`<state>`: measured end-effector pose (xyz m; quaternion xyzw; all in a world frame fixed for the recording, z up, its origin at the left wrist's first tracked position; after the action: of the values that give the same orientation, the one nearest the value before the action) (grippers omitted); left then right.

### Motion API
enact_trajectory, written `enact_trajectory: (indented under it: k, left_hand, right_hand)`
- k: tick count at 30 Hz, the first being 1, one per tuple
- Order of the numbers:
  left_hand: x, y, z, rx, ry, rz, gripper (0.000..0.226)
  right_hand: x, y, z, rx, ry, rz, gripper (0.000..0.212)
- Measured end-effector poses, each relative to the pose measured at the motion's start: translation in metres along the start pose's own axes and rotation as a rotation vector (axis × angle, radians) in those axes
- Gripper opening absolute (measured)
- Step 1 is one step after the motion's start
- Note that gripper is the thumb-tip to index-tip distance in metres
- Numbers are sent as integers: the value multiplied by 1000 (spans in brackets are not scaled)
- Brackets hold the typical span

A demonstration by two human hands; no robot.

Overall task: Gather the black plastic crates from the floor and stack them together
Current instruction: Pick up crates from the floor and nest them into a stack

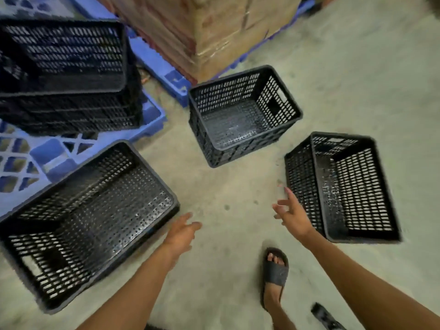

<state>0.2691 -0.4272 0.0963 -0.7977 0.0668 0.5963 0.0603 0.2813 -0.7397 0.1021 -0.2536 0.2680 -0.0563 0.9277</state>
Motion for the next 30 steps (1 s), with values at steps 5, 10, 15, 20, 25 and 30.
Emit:
enact_trajectory:
  k: [5,10,15,20,25,30]
  left_hand:
    - [22,152,-44,111,1,78,42]
    - [72,302,-68,289,-45,133,49]
    - [155,432,-94,430,-46,121,61]
    - [220,503,-107,459,-41,108,79]
    - [257,534,-107,473,6,30,55]
    - [247,534,-102,351,27,-50,57]
  right_hand:
    - [6,-132,-118,204,233,-265,68]
    - [9,-217,-237,441,552,-425,73]
    - [28,-263,-358,704,801,-606,87]
    - [52,-249,-422,957,834,-613,69]
    - [59,-231,-443,1058,774,-678,43]
    - [52,-250,-429,1234,704,-920,67]
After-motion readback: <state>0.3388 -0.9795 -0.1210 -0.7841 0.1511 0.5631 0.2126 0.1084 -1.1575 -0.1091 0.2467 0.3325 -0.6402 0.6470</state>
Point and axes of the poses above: each hand's wrist, its own x-axis towards the middle knuckle, its own y-axis out of the palm, z = x × y, the point moved 7 cm from there along x, towards the middle knuckle, and after that the axes turned 11 degrees about -y, right-handed, at the moved point
